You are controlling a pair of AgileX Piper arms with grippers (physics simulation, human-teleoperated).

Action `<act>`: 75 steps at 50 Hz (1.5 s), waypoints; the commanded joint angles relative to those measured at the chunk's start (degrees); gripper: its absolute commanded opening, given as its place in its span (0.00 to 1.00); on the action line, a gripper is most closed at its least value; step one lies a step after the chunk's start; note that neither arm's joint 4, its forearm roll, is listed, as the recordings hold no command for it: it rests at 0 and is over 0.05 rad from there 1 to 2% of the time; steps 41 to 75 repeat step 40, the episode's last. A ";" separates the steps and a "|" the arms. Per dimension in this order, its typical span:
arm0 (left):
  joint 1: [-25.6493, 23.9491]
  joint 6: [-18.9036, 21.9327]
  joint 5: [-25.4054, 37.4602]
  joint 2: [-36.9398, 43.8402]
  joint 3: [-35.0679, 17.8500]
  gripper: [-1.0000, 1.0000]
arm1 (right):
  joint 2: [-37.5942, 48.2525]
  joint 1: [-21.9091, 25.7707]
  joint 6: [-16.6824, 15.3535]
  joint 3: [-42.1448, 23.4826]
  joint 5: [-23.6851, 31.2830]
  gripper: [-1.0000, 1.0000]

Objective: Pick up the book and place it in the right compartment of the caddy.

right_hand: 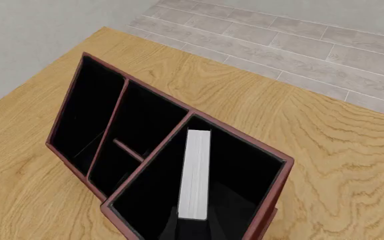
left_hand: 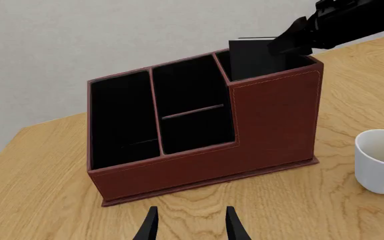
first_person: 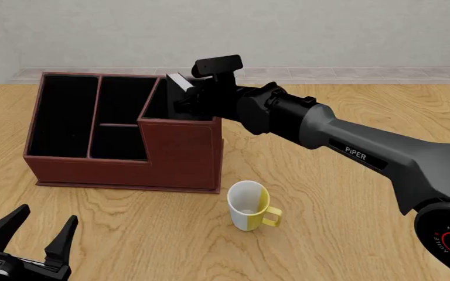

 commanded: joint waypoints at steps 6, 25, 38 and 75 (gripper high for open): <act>0.02 0.12 -0.42 0.46 0.00 1.00 | -0.93 0.41 0.98 -0.50 -0.20 1.00; 0.23 0.11 0.34 -0.16 0.00 1.00 | -1.77 0.61 0.57 -0.96 0.68 1.00; 0.03 -0.10 0.27 -0.50 0.00 1.00 | -4.80 0.34 0.41 -3.97 3.73 1.00; -0.10 -0.22 0.61 -0.97 0.00 1.00 | -5.84 0.27 0.17 -3.51 3.99 1.00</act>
